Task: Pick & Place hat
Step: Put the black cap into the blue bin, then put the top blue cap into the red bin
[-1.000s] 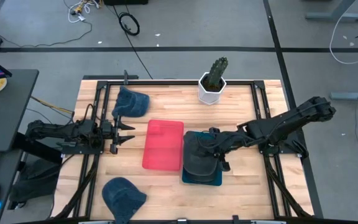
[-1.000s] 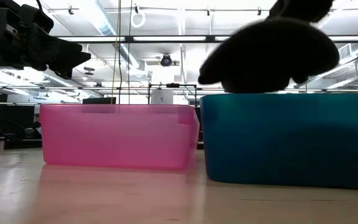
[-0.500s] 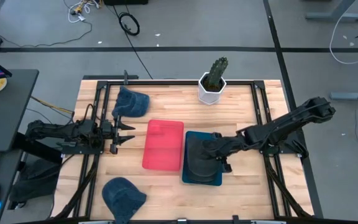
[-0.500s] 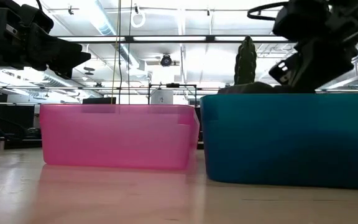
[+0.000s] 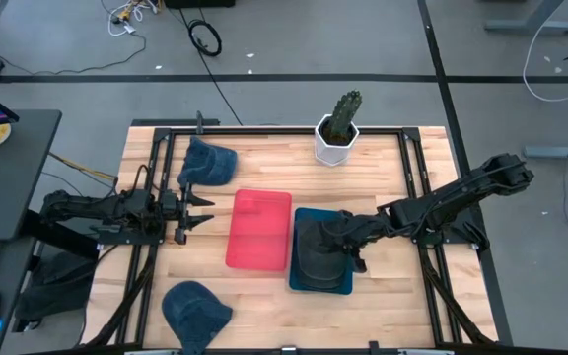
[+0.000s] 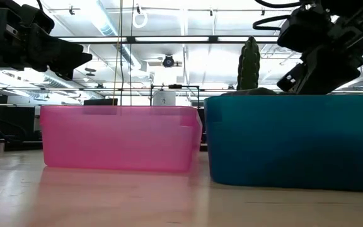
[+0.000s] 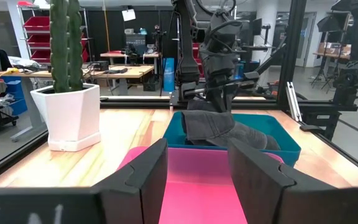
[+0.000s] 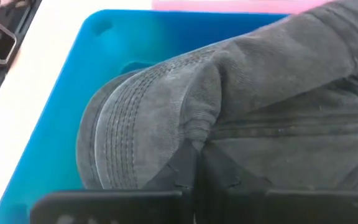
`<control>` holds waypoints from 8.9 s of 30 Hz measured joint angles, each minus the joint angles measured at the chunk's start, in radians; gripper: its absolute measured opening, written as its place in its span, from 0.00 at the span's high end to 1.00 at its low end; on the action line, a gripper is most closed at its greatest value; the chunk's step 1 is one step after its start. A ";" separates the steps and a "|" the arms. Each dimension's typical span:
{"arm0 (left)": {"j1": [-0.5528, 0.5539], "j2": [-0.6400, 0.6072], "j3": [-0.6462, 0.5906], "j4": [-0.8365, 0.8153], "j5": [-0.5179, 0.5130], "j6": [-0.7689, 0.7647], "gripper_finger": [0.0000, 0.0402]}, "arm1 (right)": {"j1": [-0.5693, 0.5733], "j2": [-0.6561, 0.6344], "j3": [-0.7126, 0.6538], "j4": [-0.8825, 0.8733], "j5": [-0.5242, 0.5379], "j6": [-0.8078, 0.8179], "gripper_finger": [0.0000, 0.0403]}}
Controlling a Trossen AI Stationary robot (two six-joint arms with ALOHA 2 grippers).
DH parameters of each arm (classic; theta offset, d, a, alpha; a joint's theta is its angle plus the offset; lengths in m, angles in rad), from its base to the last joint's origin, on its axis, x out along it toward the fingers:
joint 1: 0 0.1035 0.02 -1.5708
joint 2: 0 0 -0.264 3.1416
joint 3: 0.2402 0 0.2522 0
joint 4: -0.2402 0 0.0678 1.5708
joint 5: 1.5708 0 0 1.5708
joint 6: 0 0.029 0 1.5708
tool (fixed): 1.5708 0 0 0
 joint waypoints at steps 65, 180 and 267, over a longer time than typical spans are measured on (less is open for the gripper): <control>0.000 0.000 0.000 0.000 0.000 0.000 0.57 | -0.099 0.316 0.270 -0.105 0.161 0.235 1.00; 0.000 0.000 0.000 0.000 0.000 0.000 0.57 | -0.082 -1.316 -0.501 0.243 0.164 -0.066 0.91; -0.001 0.000 0.000 0.263 0.128 -0.641 0.57 | -0.082 -1.326 -0.501 -0.111 0.207 -0.138 0.91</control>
